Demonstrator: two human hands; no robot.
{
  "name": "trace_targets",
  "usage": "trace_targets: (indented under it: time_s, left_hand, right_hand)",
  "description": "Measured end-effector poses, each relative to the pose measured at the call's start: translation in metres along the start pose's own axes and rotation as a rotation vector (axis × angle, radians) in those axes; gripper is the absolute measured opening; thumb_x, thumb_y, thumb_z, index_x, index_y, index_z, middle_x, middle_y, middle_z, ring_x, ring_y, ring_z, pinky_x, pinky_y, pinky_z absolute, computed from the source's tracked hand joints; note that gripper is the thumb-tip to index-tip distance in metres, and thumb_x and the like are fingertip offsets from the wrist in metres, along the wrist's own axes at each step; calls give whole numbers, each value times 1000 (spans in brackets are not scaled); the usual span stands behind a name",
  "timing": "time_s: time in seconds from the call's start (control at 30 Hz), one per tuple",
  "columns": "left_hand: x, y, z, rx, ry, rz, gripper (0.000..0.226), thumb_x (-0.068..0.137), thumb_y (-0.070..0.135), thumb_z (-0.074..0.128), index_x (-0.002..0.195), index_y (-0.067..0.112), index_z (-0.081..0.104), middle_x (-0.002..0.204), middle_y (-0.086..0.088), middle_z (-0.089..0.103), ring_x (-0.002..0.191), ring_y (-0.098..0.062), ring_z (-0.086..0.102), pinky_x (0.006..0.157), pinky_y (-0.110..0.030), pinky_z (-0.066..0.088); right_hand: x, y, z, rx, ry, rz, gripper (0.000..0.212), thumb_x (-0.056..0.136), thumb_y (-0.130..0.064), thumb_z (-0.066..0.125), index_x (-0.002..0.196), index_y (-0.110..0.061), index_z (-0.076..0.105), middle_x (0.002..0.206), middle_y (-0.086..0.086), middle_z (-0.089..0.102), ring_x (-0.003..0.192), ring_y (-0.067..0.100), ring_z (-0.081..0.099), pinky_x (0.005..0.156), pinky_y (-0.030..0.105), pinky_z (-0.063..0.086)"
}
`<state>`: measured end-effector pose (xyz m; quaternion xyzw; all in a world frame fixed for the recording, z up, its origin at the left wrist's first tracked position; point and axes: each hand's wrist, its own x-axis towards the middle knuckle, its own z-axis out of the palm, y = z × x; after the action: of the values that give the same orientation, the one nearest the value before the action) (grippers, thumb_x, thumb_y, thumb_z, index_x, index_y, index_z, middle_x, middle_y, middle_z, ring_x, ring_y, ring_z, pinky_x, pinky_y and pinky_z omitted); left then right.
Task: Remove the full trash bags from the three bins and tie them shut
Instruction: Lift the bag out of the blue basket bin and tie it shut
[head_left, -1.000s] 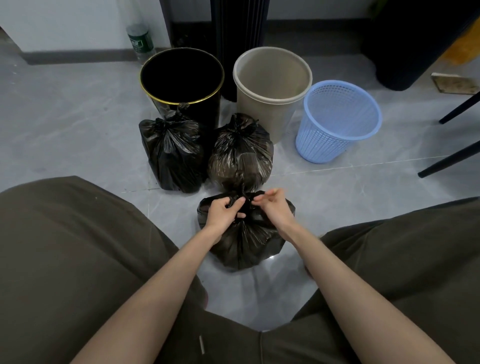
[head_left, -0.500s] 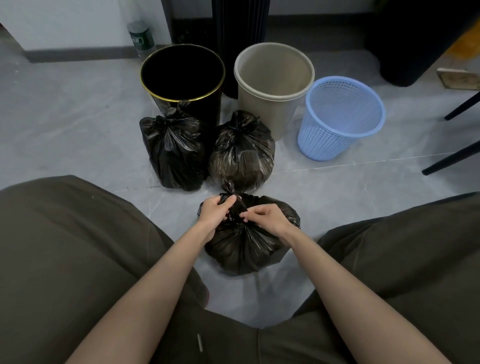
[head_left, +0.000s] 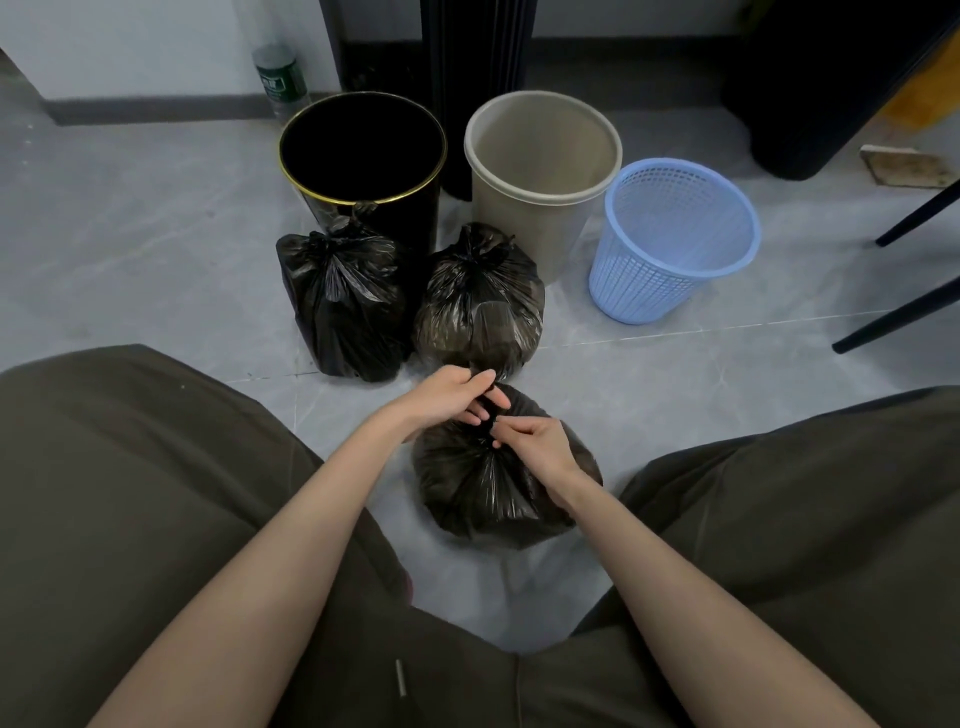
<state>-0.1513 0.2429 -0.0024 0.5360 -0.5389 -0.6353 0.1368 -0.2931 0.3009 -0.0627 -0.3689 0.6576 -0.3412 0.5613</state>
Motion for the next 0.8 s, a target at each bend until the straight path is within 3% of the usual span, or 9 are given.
trace_targets:
  time_s: [0.1, 0.2, 0.33, 0.43, 0.53, 0.63, 0.7, 0.8]
  left_hand:
    - [2, 7, -2, 67, -22, 23, 40, 102, 25, 34, 97, 6, 69, 95, -6, 64, 70, -9, 54, 66, -16, 50]
    - [6, 10, -2, 76, -43, 29, 40, 103, 23, 34, 103, 1, 67, 94, -1, 64, 71, -9, 55, 67, -15, 52]
    - [9, 7, -1, 27, 14, 12, 40, 103, 20, 33, 108, -4, 64, 96, 2, 63, 74, -8, 57, 71, -15, 52]
    - [9, 4, 0, 8, 20, 2, 38, 102, 21, 35, 105, -1, 65, 101, -3, 63, 75, -8, 57, 72, -16, 51]
    - [13, 0, -2, 246, 119, 48, 23, 96, 28, 51, 90, 10, 63, 98, -2, 64, 83, -12, 56, 80, -28, 49]
    - [9, -7, -7, 530, 110, 89, 29, 86, 32, 65, 105, 10, 59, 97, 2, 62, 92, -10, 54, 77, -20, 38]
    - [7, -15, -8, 642, 67, 111, 29, 84, 28, 68, 107, 13, 59, 95, 2, 62, 93, -12, 57, 76, -21, 38]
    - [4, -21, -6, 739, 168, 177, 11, 82, 27, 69, 86, 17, 68, 78, 3, 60, 82, -17, 59, 68, -24, 38]
  right_hand:
    - [-1, -1, -2, -106, -101, -127, 35, 86, -11, 66, 55, -29, 69, 57, -15, 63, 61, -7, 51, 66, 13, 39]
    - [0, -5, -6, -179, -194, -123, 43, 87, -10, 64, 49, -30, 62, 51, -16, 57, 55, -6, 48, 64, 12, 35]
    - [1, -5, -8, -195, -291, -72, 34, 87, -19, 66, 54, -19, 61, 53, -13, 52, 58, -2, 44, 66, 14, 33]
    - [2, -1, -7, -211, -231, -59, 31, 85, -31, 68, 56, -21, 68, 55, -13, 58, 63, -1, 49, 71, 19, 37]
    - [3, 0, -8, -171, -156, -6, 23, 84, -30, 70, 64, -19, 75, 66, -12, 68, 73, -2, 58, 80, 22, 42]
    - [1, -6, -9, -99, -132, 67, 21, 86, -27, 69, 69, -18, 77, 73, -5, 73, 77, 3, 62, 85, 23, 46]
    - [0, -12, -11, -42, -124, 106, 20, 88, -24, 67, 74, -15, 77, 74, -4, 73, 76, 3, 62, 82, 17, 47]
    - [0, -16, -17, 79, -103, 222, 20, 89, -22, 65, 90, -6, 75, 79, 2, 74, 73, 6, 66, 66, 12, 50]
